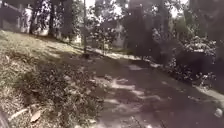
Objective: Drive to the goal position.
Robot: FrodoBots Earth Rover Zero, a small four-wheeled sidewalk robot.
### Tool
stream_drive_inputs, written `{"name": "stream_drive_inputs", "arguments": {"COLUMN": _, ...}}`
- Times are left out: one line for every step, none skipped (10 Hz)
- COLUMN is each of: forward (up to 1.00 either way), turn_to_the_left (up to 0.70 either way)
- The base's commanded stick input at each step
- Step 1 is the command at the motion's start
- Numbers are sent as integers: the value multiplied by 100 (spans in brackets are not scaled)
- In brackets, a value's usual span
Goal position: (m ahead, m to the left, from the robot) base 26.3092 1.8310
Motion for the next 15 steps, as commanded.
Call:
{"name": "stream_drive_inputs", "arguments": {"forward": 100, "turn_to_the_left": -39}}
{"name": "stream_drive_inputs", "arguments": {"forward": 100, "turn_to_the_left": -39}}
{"name": "stream_drive_inputs", "arguments": {"forward": 100, "turn_to_the_left": -39}}
{"name": "stream_drive_inputs", "arguments": {"forward": 100, "turn_to_the_left": -38}}
{"name": "stream_drive_inputs", "arguments": {"forward": 100, "turn_to_the_left": -28}}
{"name": "stream_drive_inputs", "arguments": {"forward": 100, "turn_to_the_left": 0}}
{"name": "stream_drive_inputs", "arguments": {"forward": 100, "turn_to_the_left": 0}}
{"name": "stream_drive_inputs", "arguments": {"forward": 100, "turn_to_the_left": 0}}
{"name": "stream_drive_inputs", "arguments": {"forward": 100, "turn_to_the_left": 0}}
{"name": "stream_drive_inputs", "arguments": {"forward": 100, "turn_to_the_left": 0}}
{"name": "stream_drive_inputs", "arguments": {"forward": 100, "turn_to_the_left": 7}}
{"name": "stream_drive_inputs", "arguments": {"forward": 100, "turn_to_the_left": 40}}
{"name": "stream_drive_inputs", "arguments": {"forward": 100, "turn_to_the_left": 40}}
{"name": "stream_drive_inputs", "arguments": {"forward": 100, "turn_to_the_left": 40}}
{"name": "stream_drive_inputs", "arguments": {"forward": 100, "turn_to_the_left": 40}}
